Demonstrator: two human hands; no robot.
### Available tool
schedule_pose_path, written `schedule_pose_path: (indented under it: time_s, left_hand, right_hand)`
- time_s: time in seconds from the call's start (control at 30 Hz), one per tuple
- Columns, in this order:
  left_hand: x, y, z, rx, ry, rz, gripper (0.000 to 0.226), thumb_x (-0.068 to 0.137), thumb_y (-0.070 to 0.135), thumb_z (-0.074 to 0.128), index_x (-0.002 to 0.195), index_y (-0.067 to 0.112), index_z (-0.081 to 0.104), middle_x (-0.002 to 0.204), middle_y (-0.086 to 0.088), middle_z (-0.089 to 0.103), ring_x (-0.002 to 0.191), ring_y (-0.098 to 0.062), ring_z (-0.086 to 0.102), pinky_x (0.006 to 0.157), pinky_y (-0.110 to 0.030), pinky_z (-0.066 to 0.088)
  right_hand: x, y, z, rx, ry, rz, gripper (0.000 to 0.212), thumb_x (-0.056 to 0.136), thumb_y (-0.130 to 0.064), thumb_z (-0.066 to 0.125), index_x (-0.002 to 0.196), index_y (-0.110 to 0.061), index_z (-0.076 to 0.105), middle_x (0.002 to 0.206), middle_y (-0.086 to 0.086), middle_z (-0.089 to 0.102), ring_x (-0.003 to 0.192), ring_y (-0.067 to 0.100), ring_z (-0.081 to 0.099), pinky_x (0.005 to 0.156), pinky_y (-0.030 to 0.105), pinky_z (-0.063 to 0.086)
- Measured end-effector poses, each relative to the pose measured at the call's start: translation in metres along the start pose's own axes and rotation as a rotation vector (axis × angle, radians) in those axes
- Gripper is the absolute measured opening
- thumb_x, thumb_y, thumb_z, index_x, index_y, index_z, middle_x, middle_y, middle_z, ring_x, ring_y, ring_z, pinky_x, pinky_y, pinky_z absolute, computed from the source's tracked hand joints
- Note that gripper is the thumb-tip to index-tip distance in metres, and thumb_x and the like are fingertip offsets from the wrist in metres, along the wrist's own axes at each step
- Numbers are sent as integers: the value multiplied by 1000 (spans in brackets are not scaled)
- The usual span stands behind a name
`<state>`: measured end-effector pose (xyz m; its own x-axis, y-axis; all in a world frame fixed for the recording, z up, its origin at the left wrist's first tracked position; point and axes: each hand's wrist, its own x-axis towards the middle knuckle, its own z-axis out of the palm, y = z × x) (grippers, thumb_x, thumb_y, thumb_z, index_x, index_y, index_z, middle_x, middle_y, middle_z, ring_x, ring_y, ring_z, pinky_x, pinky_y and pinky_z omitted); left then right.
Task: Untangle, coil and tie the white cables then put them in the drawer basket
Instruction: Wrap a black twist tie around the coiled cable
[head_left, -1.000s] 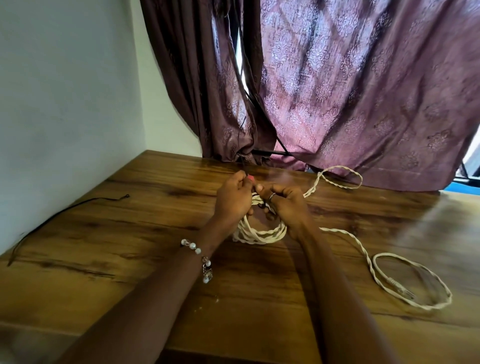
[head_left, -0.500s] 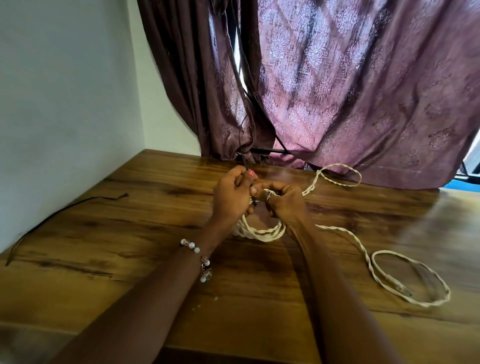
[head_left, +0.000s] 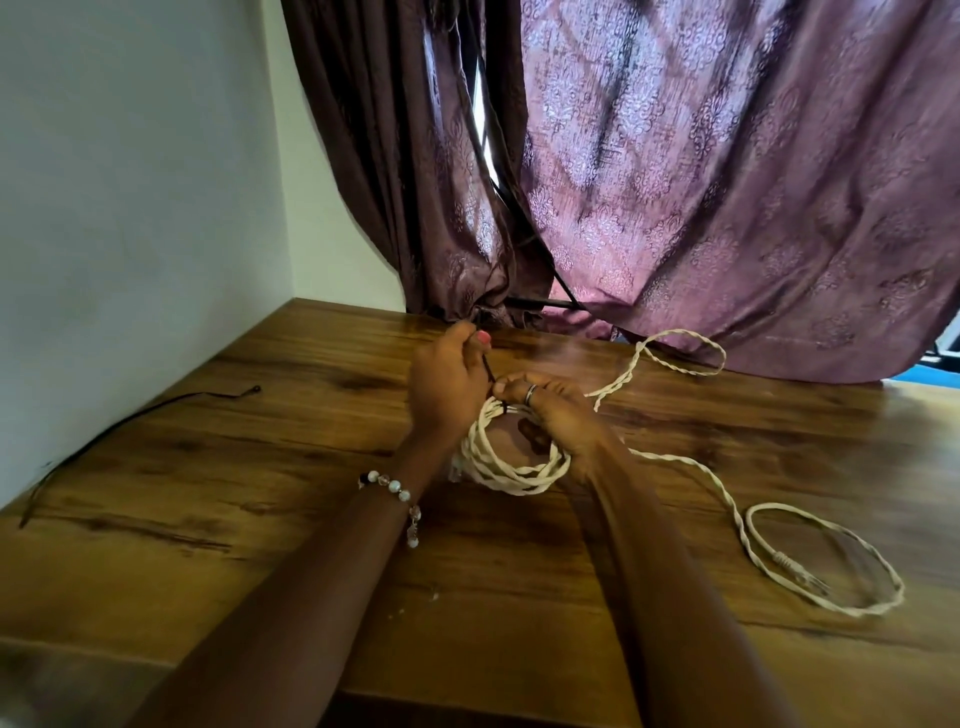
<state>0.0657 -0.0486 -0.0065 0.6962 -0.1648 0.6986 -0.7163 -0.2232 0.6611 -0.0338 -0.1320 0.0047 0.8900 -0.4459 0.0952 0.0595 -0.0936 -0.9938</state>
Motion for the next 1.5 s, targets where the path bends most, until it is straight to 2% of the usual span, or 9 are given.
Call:
schedule_pose_path:
  time_s: [0.23,0.37,0.5,0.67,0.87,1.07,1.2,1.37,1.5]
  left_hand:
    - [14,2,-3,-54,16,-163,20,88,7,57,80,5,75,80,-9,73,77,-21,65,67,-21,42]
    - [10,2,0,-245,-78,-224,19,92,14,59,79,10,72,65,-8,68,58,-21,65,55,-29,50]
    - [7,12,-7,-594,-465,-350,13,96,15,52,89,19,63,69,-4,63,56,-8,59,58,-23,50]
    - [-4,21,-17,-525,-989,-225,20,89,2,61,89,23,58,76,13,66,62,7,62,58,-9,46]
    - [-7,9,-4,-811,-808,-511,9,91,2,56,92,3,64,60,-5,66,50,-12,62,55,-25,53]
    - [-7,22,1,-979,-643,-925,27,94,28,54,74,9,56,45,4,42,32,-4,33,41,-20,44]
    - [-8,22,-1,-879,-627,-925,43,78,61,58,64,20,58,42,7,30,31,-4,24,46,-19,29]
    - [-11,24,6,-662,-417,-773,31,89,34,64,69,11,59,45,1,29,32,-10,25,42,-21,29]
    - [-13,21,9,-560,-374,-679,33,83,32,72,64,7,62,46,2,38,34,-11,31,37,-20,29]
  right_hand:
    - [3,-4,2,-32,-64,-6,17,88,-2,58,74,-7,66,53,-1,56,32,11,40,37,16,27]
    - [7,2,-1,-23,37,-22,16,87,2,56,77,0,68,59,-1,65,40,16,49,42,22,35]
    - [6,5,-7,129,201,-34,23,88,9,47,72,3,62,59,-1,66,39,5,50,36,15,34]
    - [3,0,-14,247,305,-32,20,90,8,48,79,1,63,55,-5,66,45,4,58,39,13,41]
    - [-2,-4,-9,326,299,-103,9,89,4,56,97,3,61,63,4,56,39,-1,48,38,11,36]
    - [5,9,-12,173,314,-292,12,87,5,60,99,7,62,76,5,60,50,-2,52,49,16,44]
    - [10,12,-12,55,272,-320,5,86,-2,65,85,-7,65,71,-2,63,60,5,57,58,24,51]
    - [13,18,-12,26,277,-359,7,84,-12,68,86,-5,67,81,11,65,77,17,59,73,35,50]
    - [11,13,-11,207,376,-343,6,89,-2,62,87,0,67,83,13,66,79,15,61,72,26,53]
